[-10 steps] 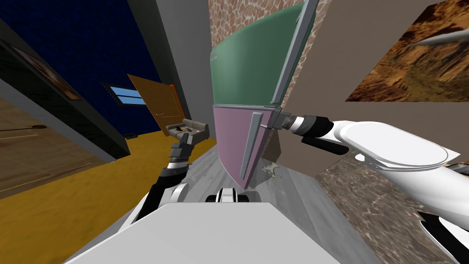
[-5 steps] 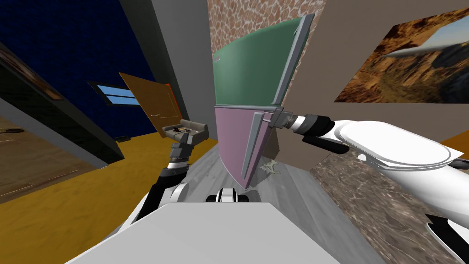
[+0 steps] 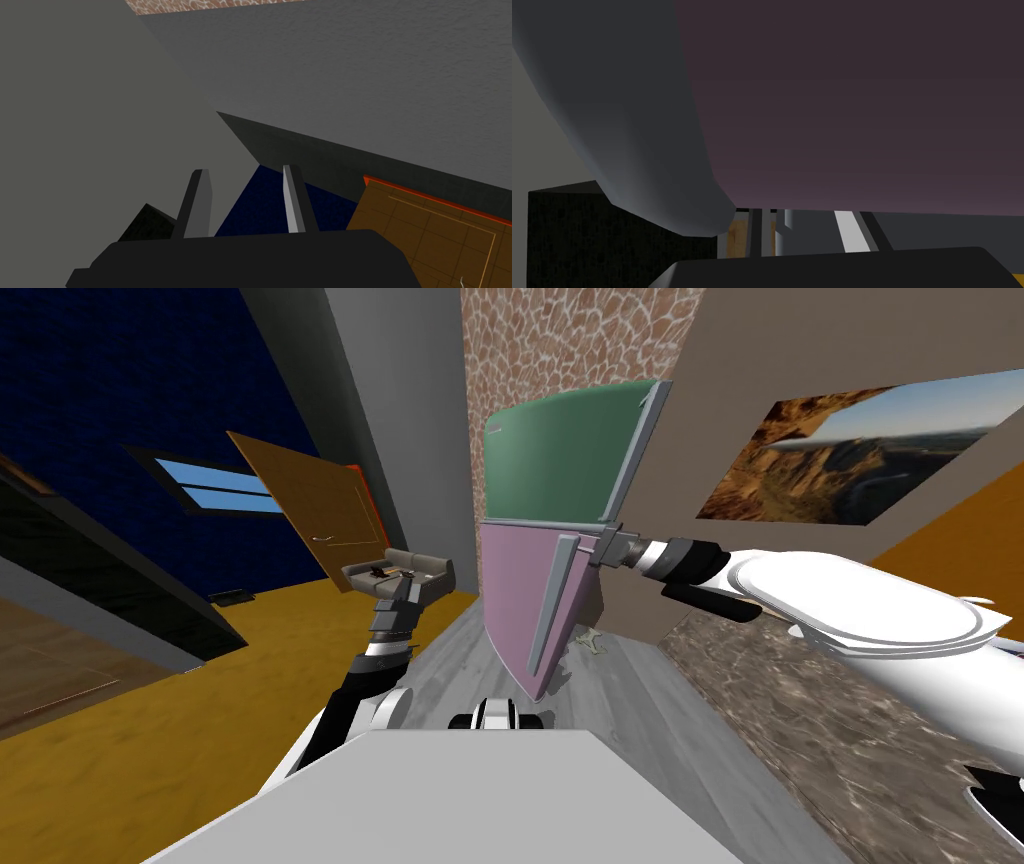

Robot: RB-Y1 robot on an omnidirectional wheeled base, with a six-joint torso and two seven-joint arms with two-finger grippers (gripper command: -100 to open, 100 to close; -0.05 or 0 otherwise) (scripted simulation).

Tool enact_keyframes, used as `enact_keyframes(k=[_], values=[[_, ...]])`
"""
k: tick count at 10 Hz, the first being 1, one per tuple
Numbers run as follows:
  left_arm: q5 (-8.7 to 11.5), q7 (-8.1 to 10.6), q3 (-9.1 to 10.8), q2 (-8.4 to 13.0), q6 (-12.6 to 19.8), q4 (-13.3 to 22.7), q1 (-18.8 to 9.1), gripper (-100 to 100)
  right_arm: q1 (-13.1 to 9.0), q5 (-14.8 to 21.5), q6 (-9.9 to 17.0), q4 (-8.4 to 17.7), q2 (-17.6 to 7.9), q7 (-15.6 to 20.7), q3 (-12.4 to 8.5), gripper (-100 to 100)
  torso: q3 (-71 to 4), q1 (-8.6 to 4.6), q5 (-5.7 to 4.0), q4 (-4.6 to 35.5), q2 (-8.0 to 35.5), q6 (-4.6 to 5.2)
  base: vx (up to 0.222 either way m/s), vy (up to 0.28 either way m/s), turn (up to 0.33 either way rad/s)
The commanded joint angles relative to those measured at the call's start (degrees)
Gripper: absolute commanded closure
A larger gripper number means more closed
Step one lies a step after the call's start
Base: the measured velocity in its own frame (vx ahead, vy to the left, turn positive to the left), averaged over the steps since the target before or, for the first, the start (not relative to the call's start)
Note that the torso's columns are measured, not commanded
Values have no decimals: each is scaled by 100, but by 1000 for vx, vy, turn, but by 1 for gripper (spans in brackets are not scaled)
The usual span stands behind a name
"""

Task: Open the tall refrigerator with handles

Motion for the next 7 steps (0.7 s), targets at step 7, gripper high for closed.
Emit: enact_keyframes(k=[7], values=[[0,0,0,0,0,0,0,0,319,170,273,293,-221,-103,-100,100,22,24,3,2,28,1,-71,270,-125]])
